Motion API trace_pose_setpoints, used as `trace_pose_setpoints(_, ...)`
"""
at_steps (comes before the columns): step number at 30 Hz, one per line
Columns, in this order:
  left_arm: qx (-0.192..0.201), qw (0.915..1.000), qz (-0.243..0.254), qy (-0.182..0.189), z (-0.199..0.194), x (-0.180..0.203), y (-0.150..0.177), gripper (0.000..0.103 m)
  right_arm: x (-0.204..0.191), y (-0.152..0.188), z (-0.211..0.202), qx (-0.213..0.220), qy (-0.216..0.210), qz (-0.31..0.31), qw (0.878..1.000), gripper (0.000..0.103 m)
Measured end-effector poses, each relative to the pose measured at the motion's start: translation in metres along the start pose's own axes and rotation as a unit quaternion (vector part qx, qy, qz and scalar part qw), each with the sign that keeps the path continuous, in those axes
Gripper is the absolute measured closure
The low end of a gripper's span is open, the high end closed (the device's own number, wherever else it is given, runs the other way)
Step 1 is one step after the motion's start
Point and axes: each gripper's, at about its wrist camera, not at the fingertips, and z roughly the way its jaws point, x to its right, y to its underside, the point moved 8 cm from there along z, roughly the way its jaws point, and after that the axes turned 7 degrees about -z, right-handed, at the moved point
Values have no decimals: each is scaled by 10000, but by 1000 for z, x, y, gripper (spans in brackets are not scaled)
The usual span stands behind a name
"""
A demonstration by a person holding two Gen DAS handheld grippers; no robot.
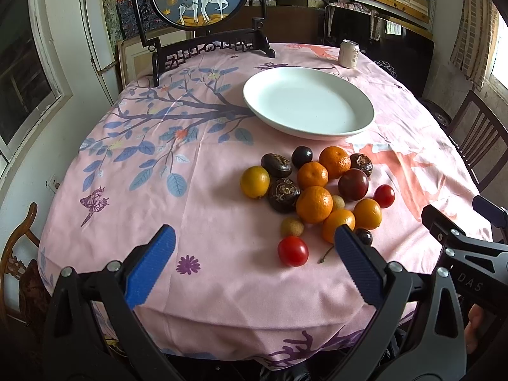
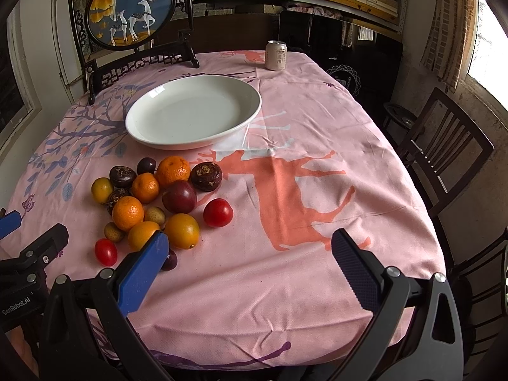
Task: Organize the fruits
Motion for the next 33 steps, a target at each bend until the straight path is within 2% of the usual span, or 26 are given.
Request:
trace_pose_setpoints(23, -7, 10000, -5, -23, 1, -1, 0, 2, 0, 1, 0, 0, 2, 0, 10000, 1)
trace_pose_setpoints(29, -56, 9998, -108, -149, 6, -19, 6, 2, -2, 3, -2, -21, -32, -28, 10000, 1)
trace_pose_setpoints(33, -132, 9992, -12, -377, 12, -40, 13, 2, -11, 13, 5, -140, -331, -203, 9991, 1)
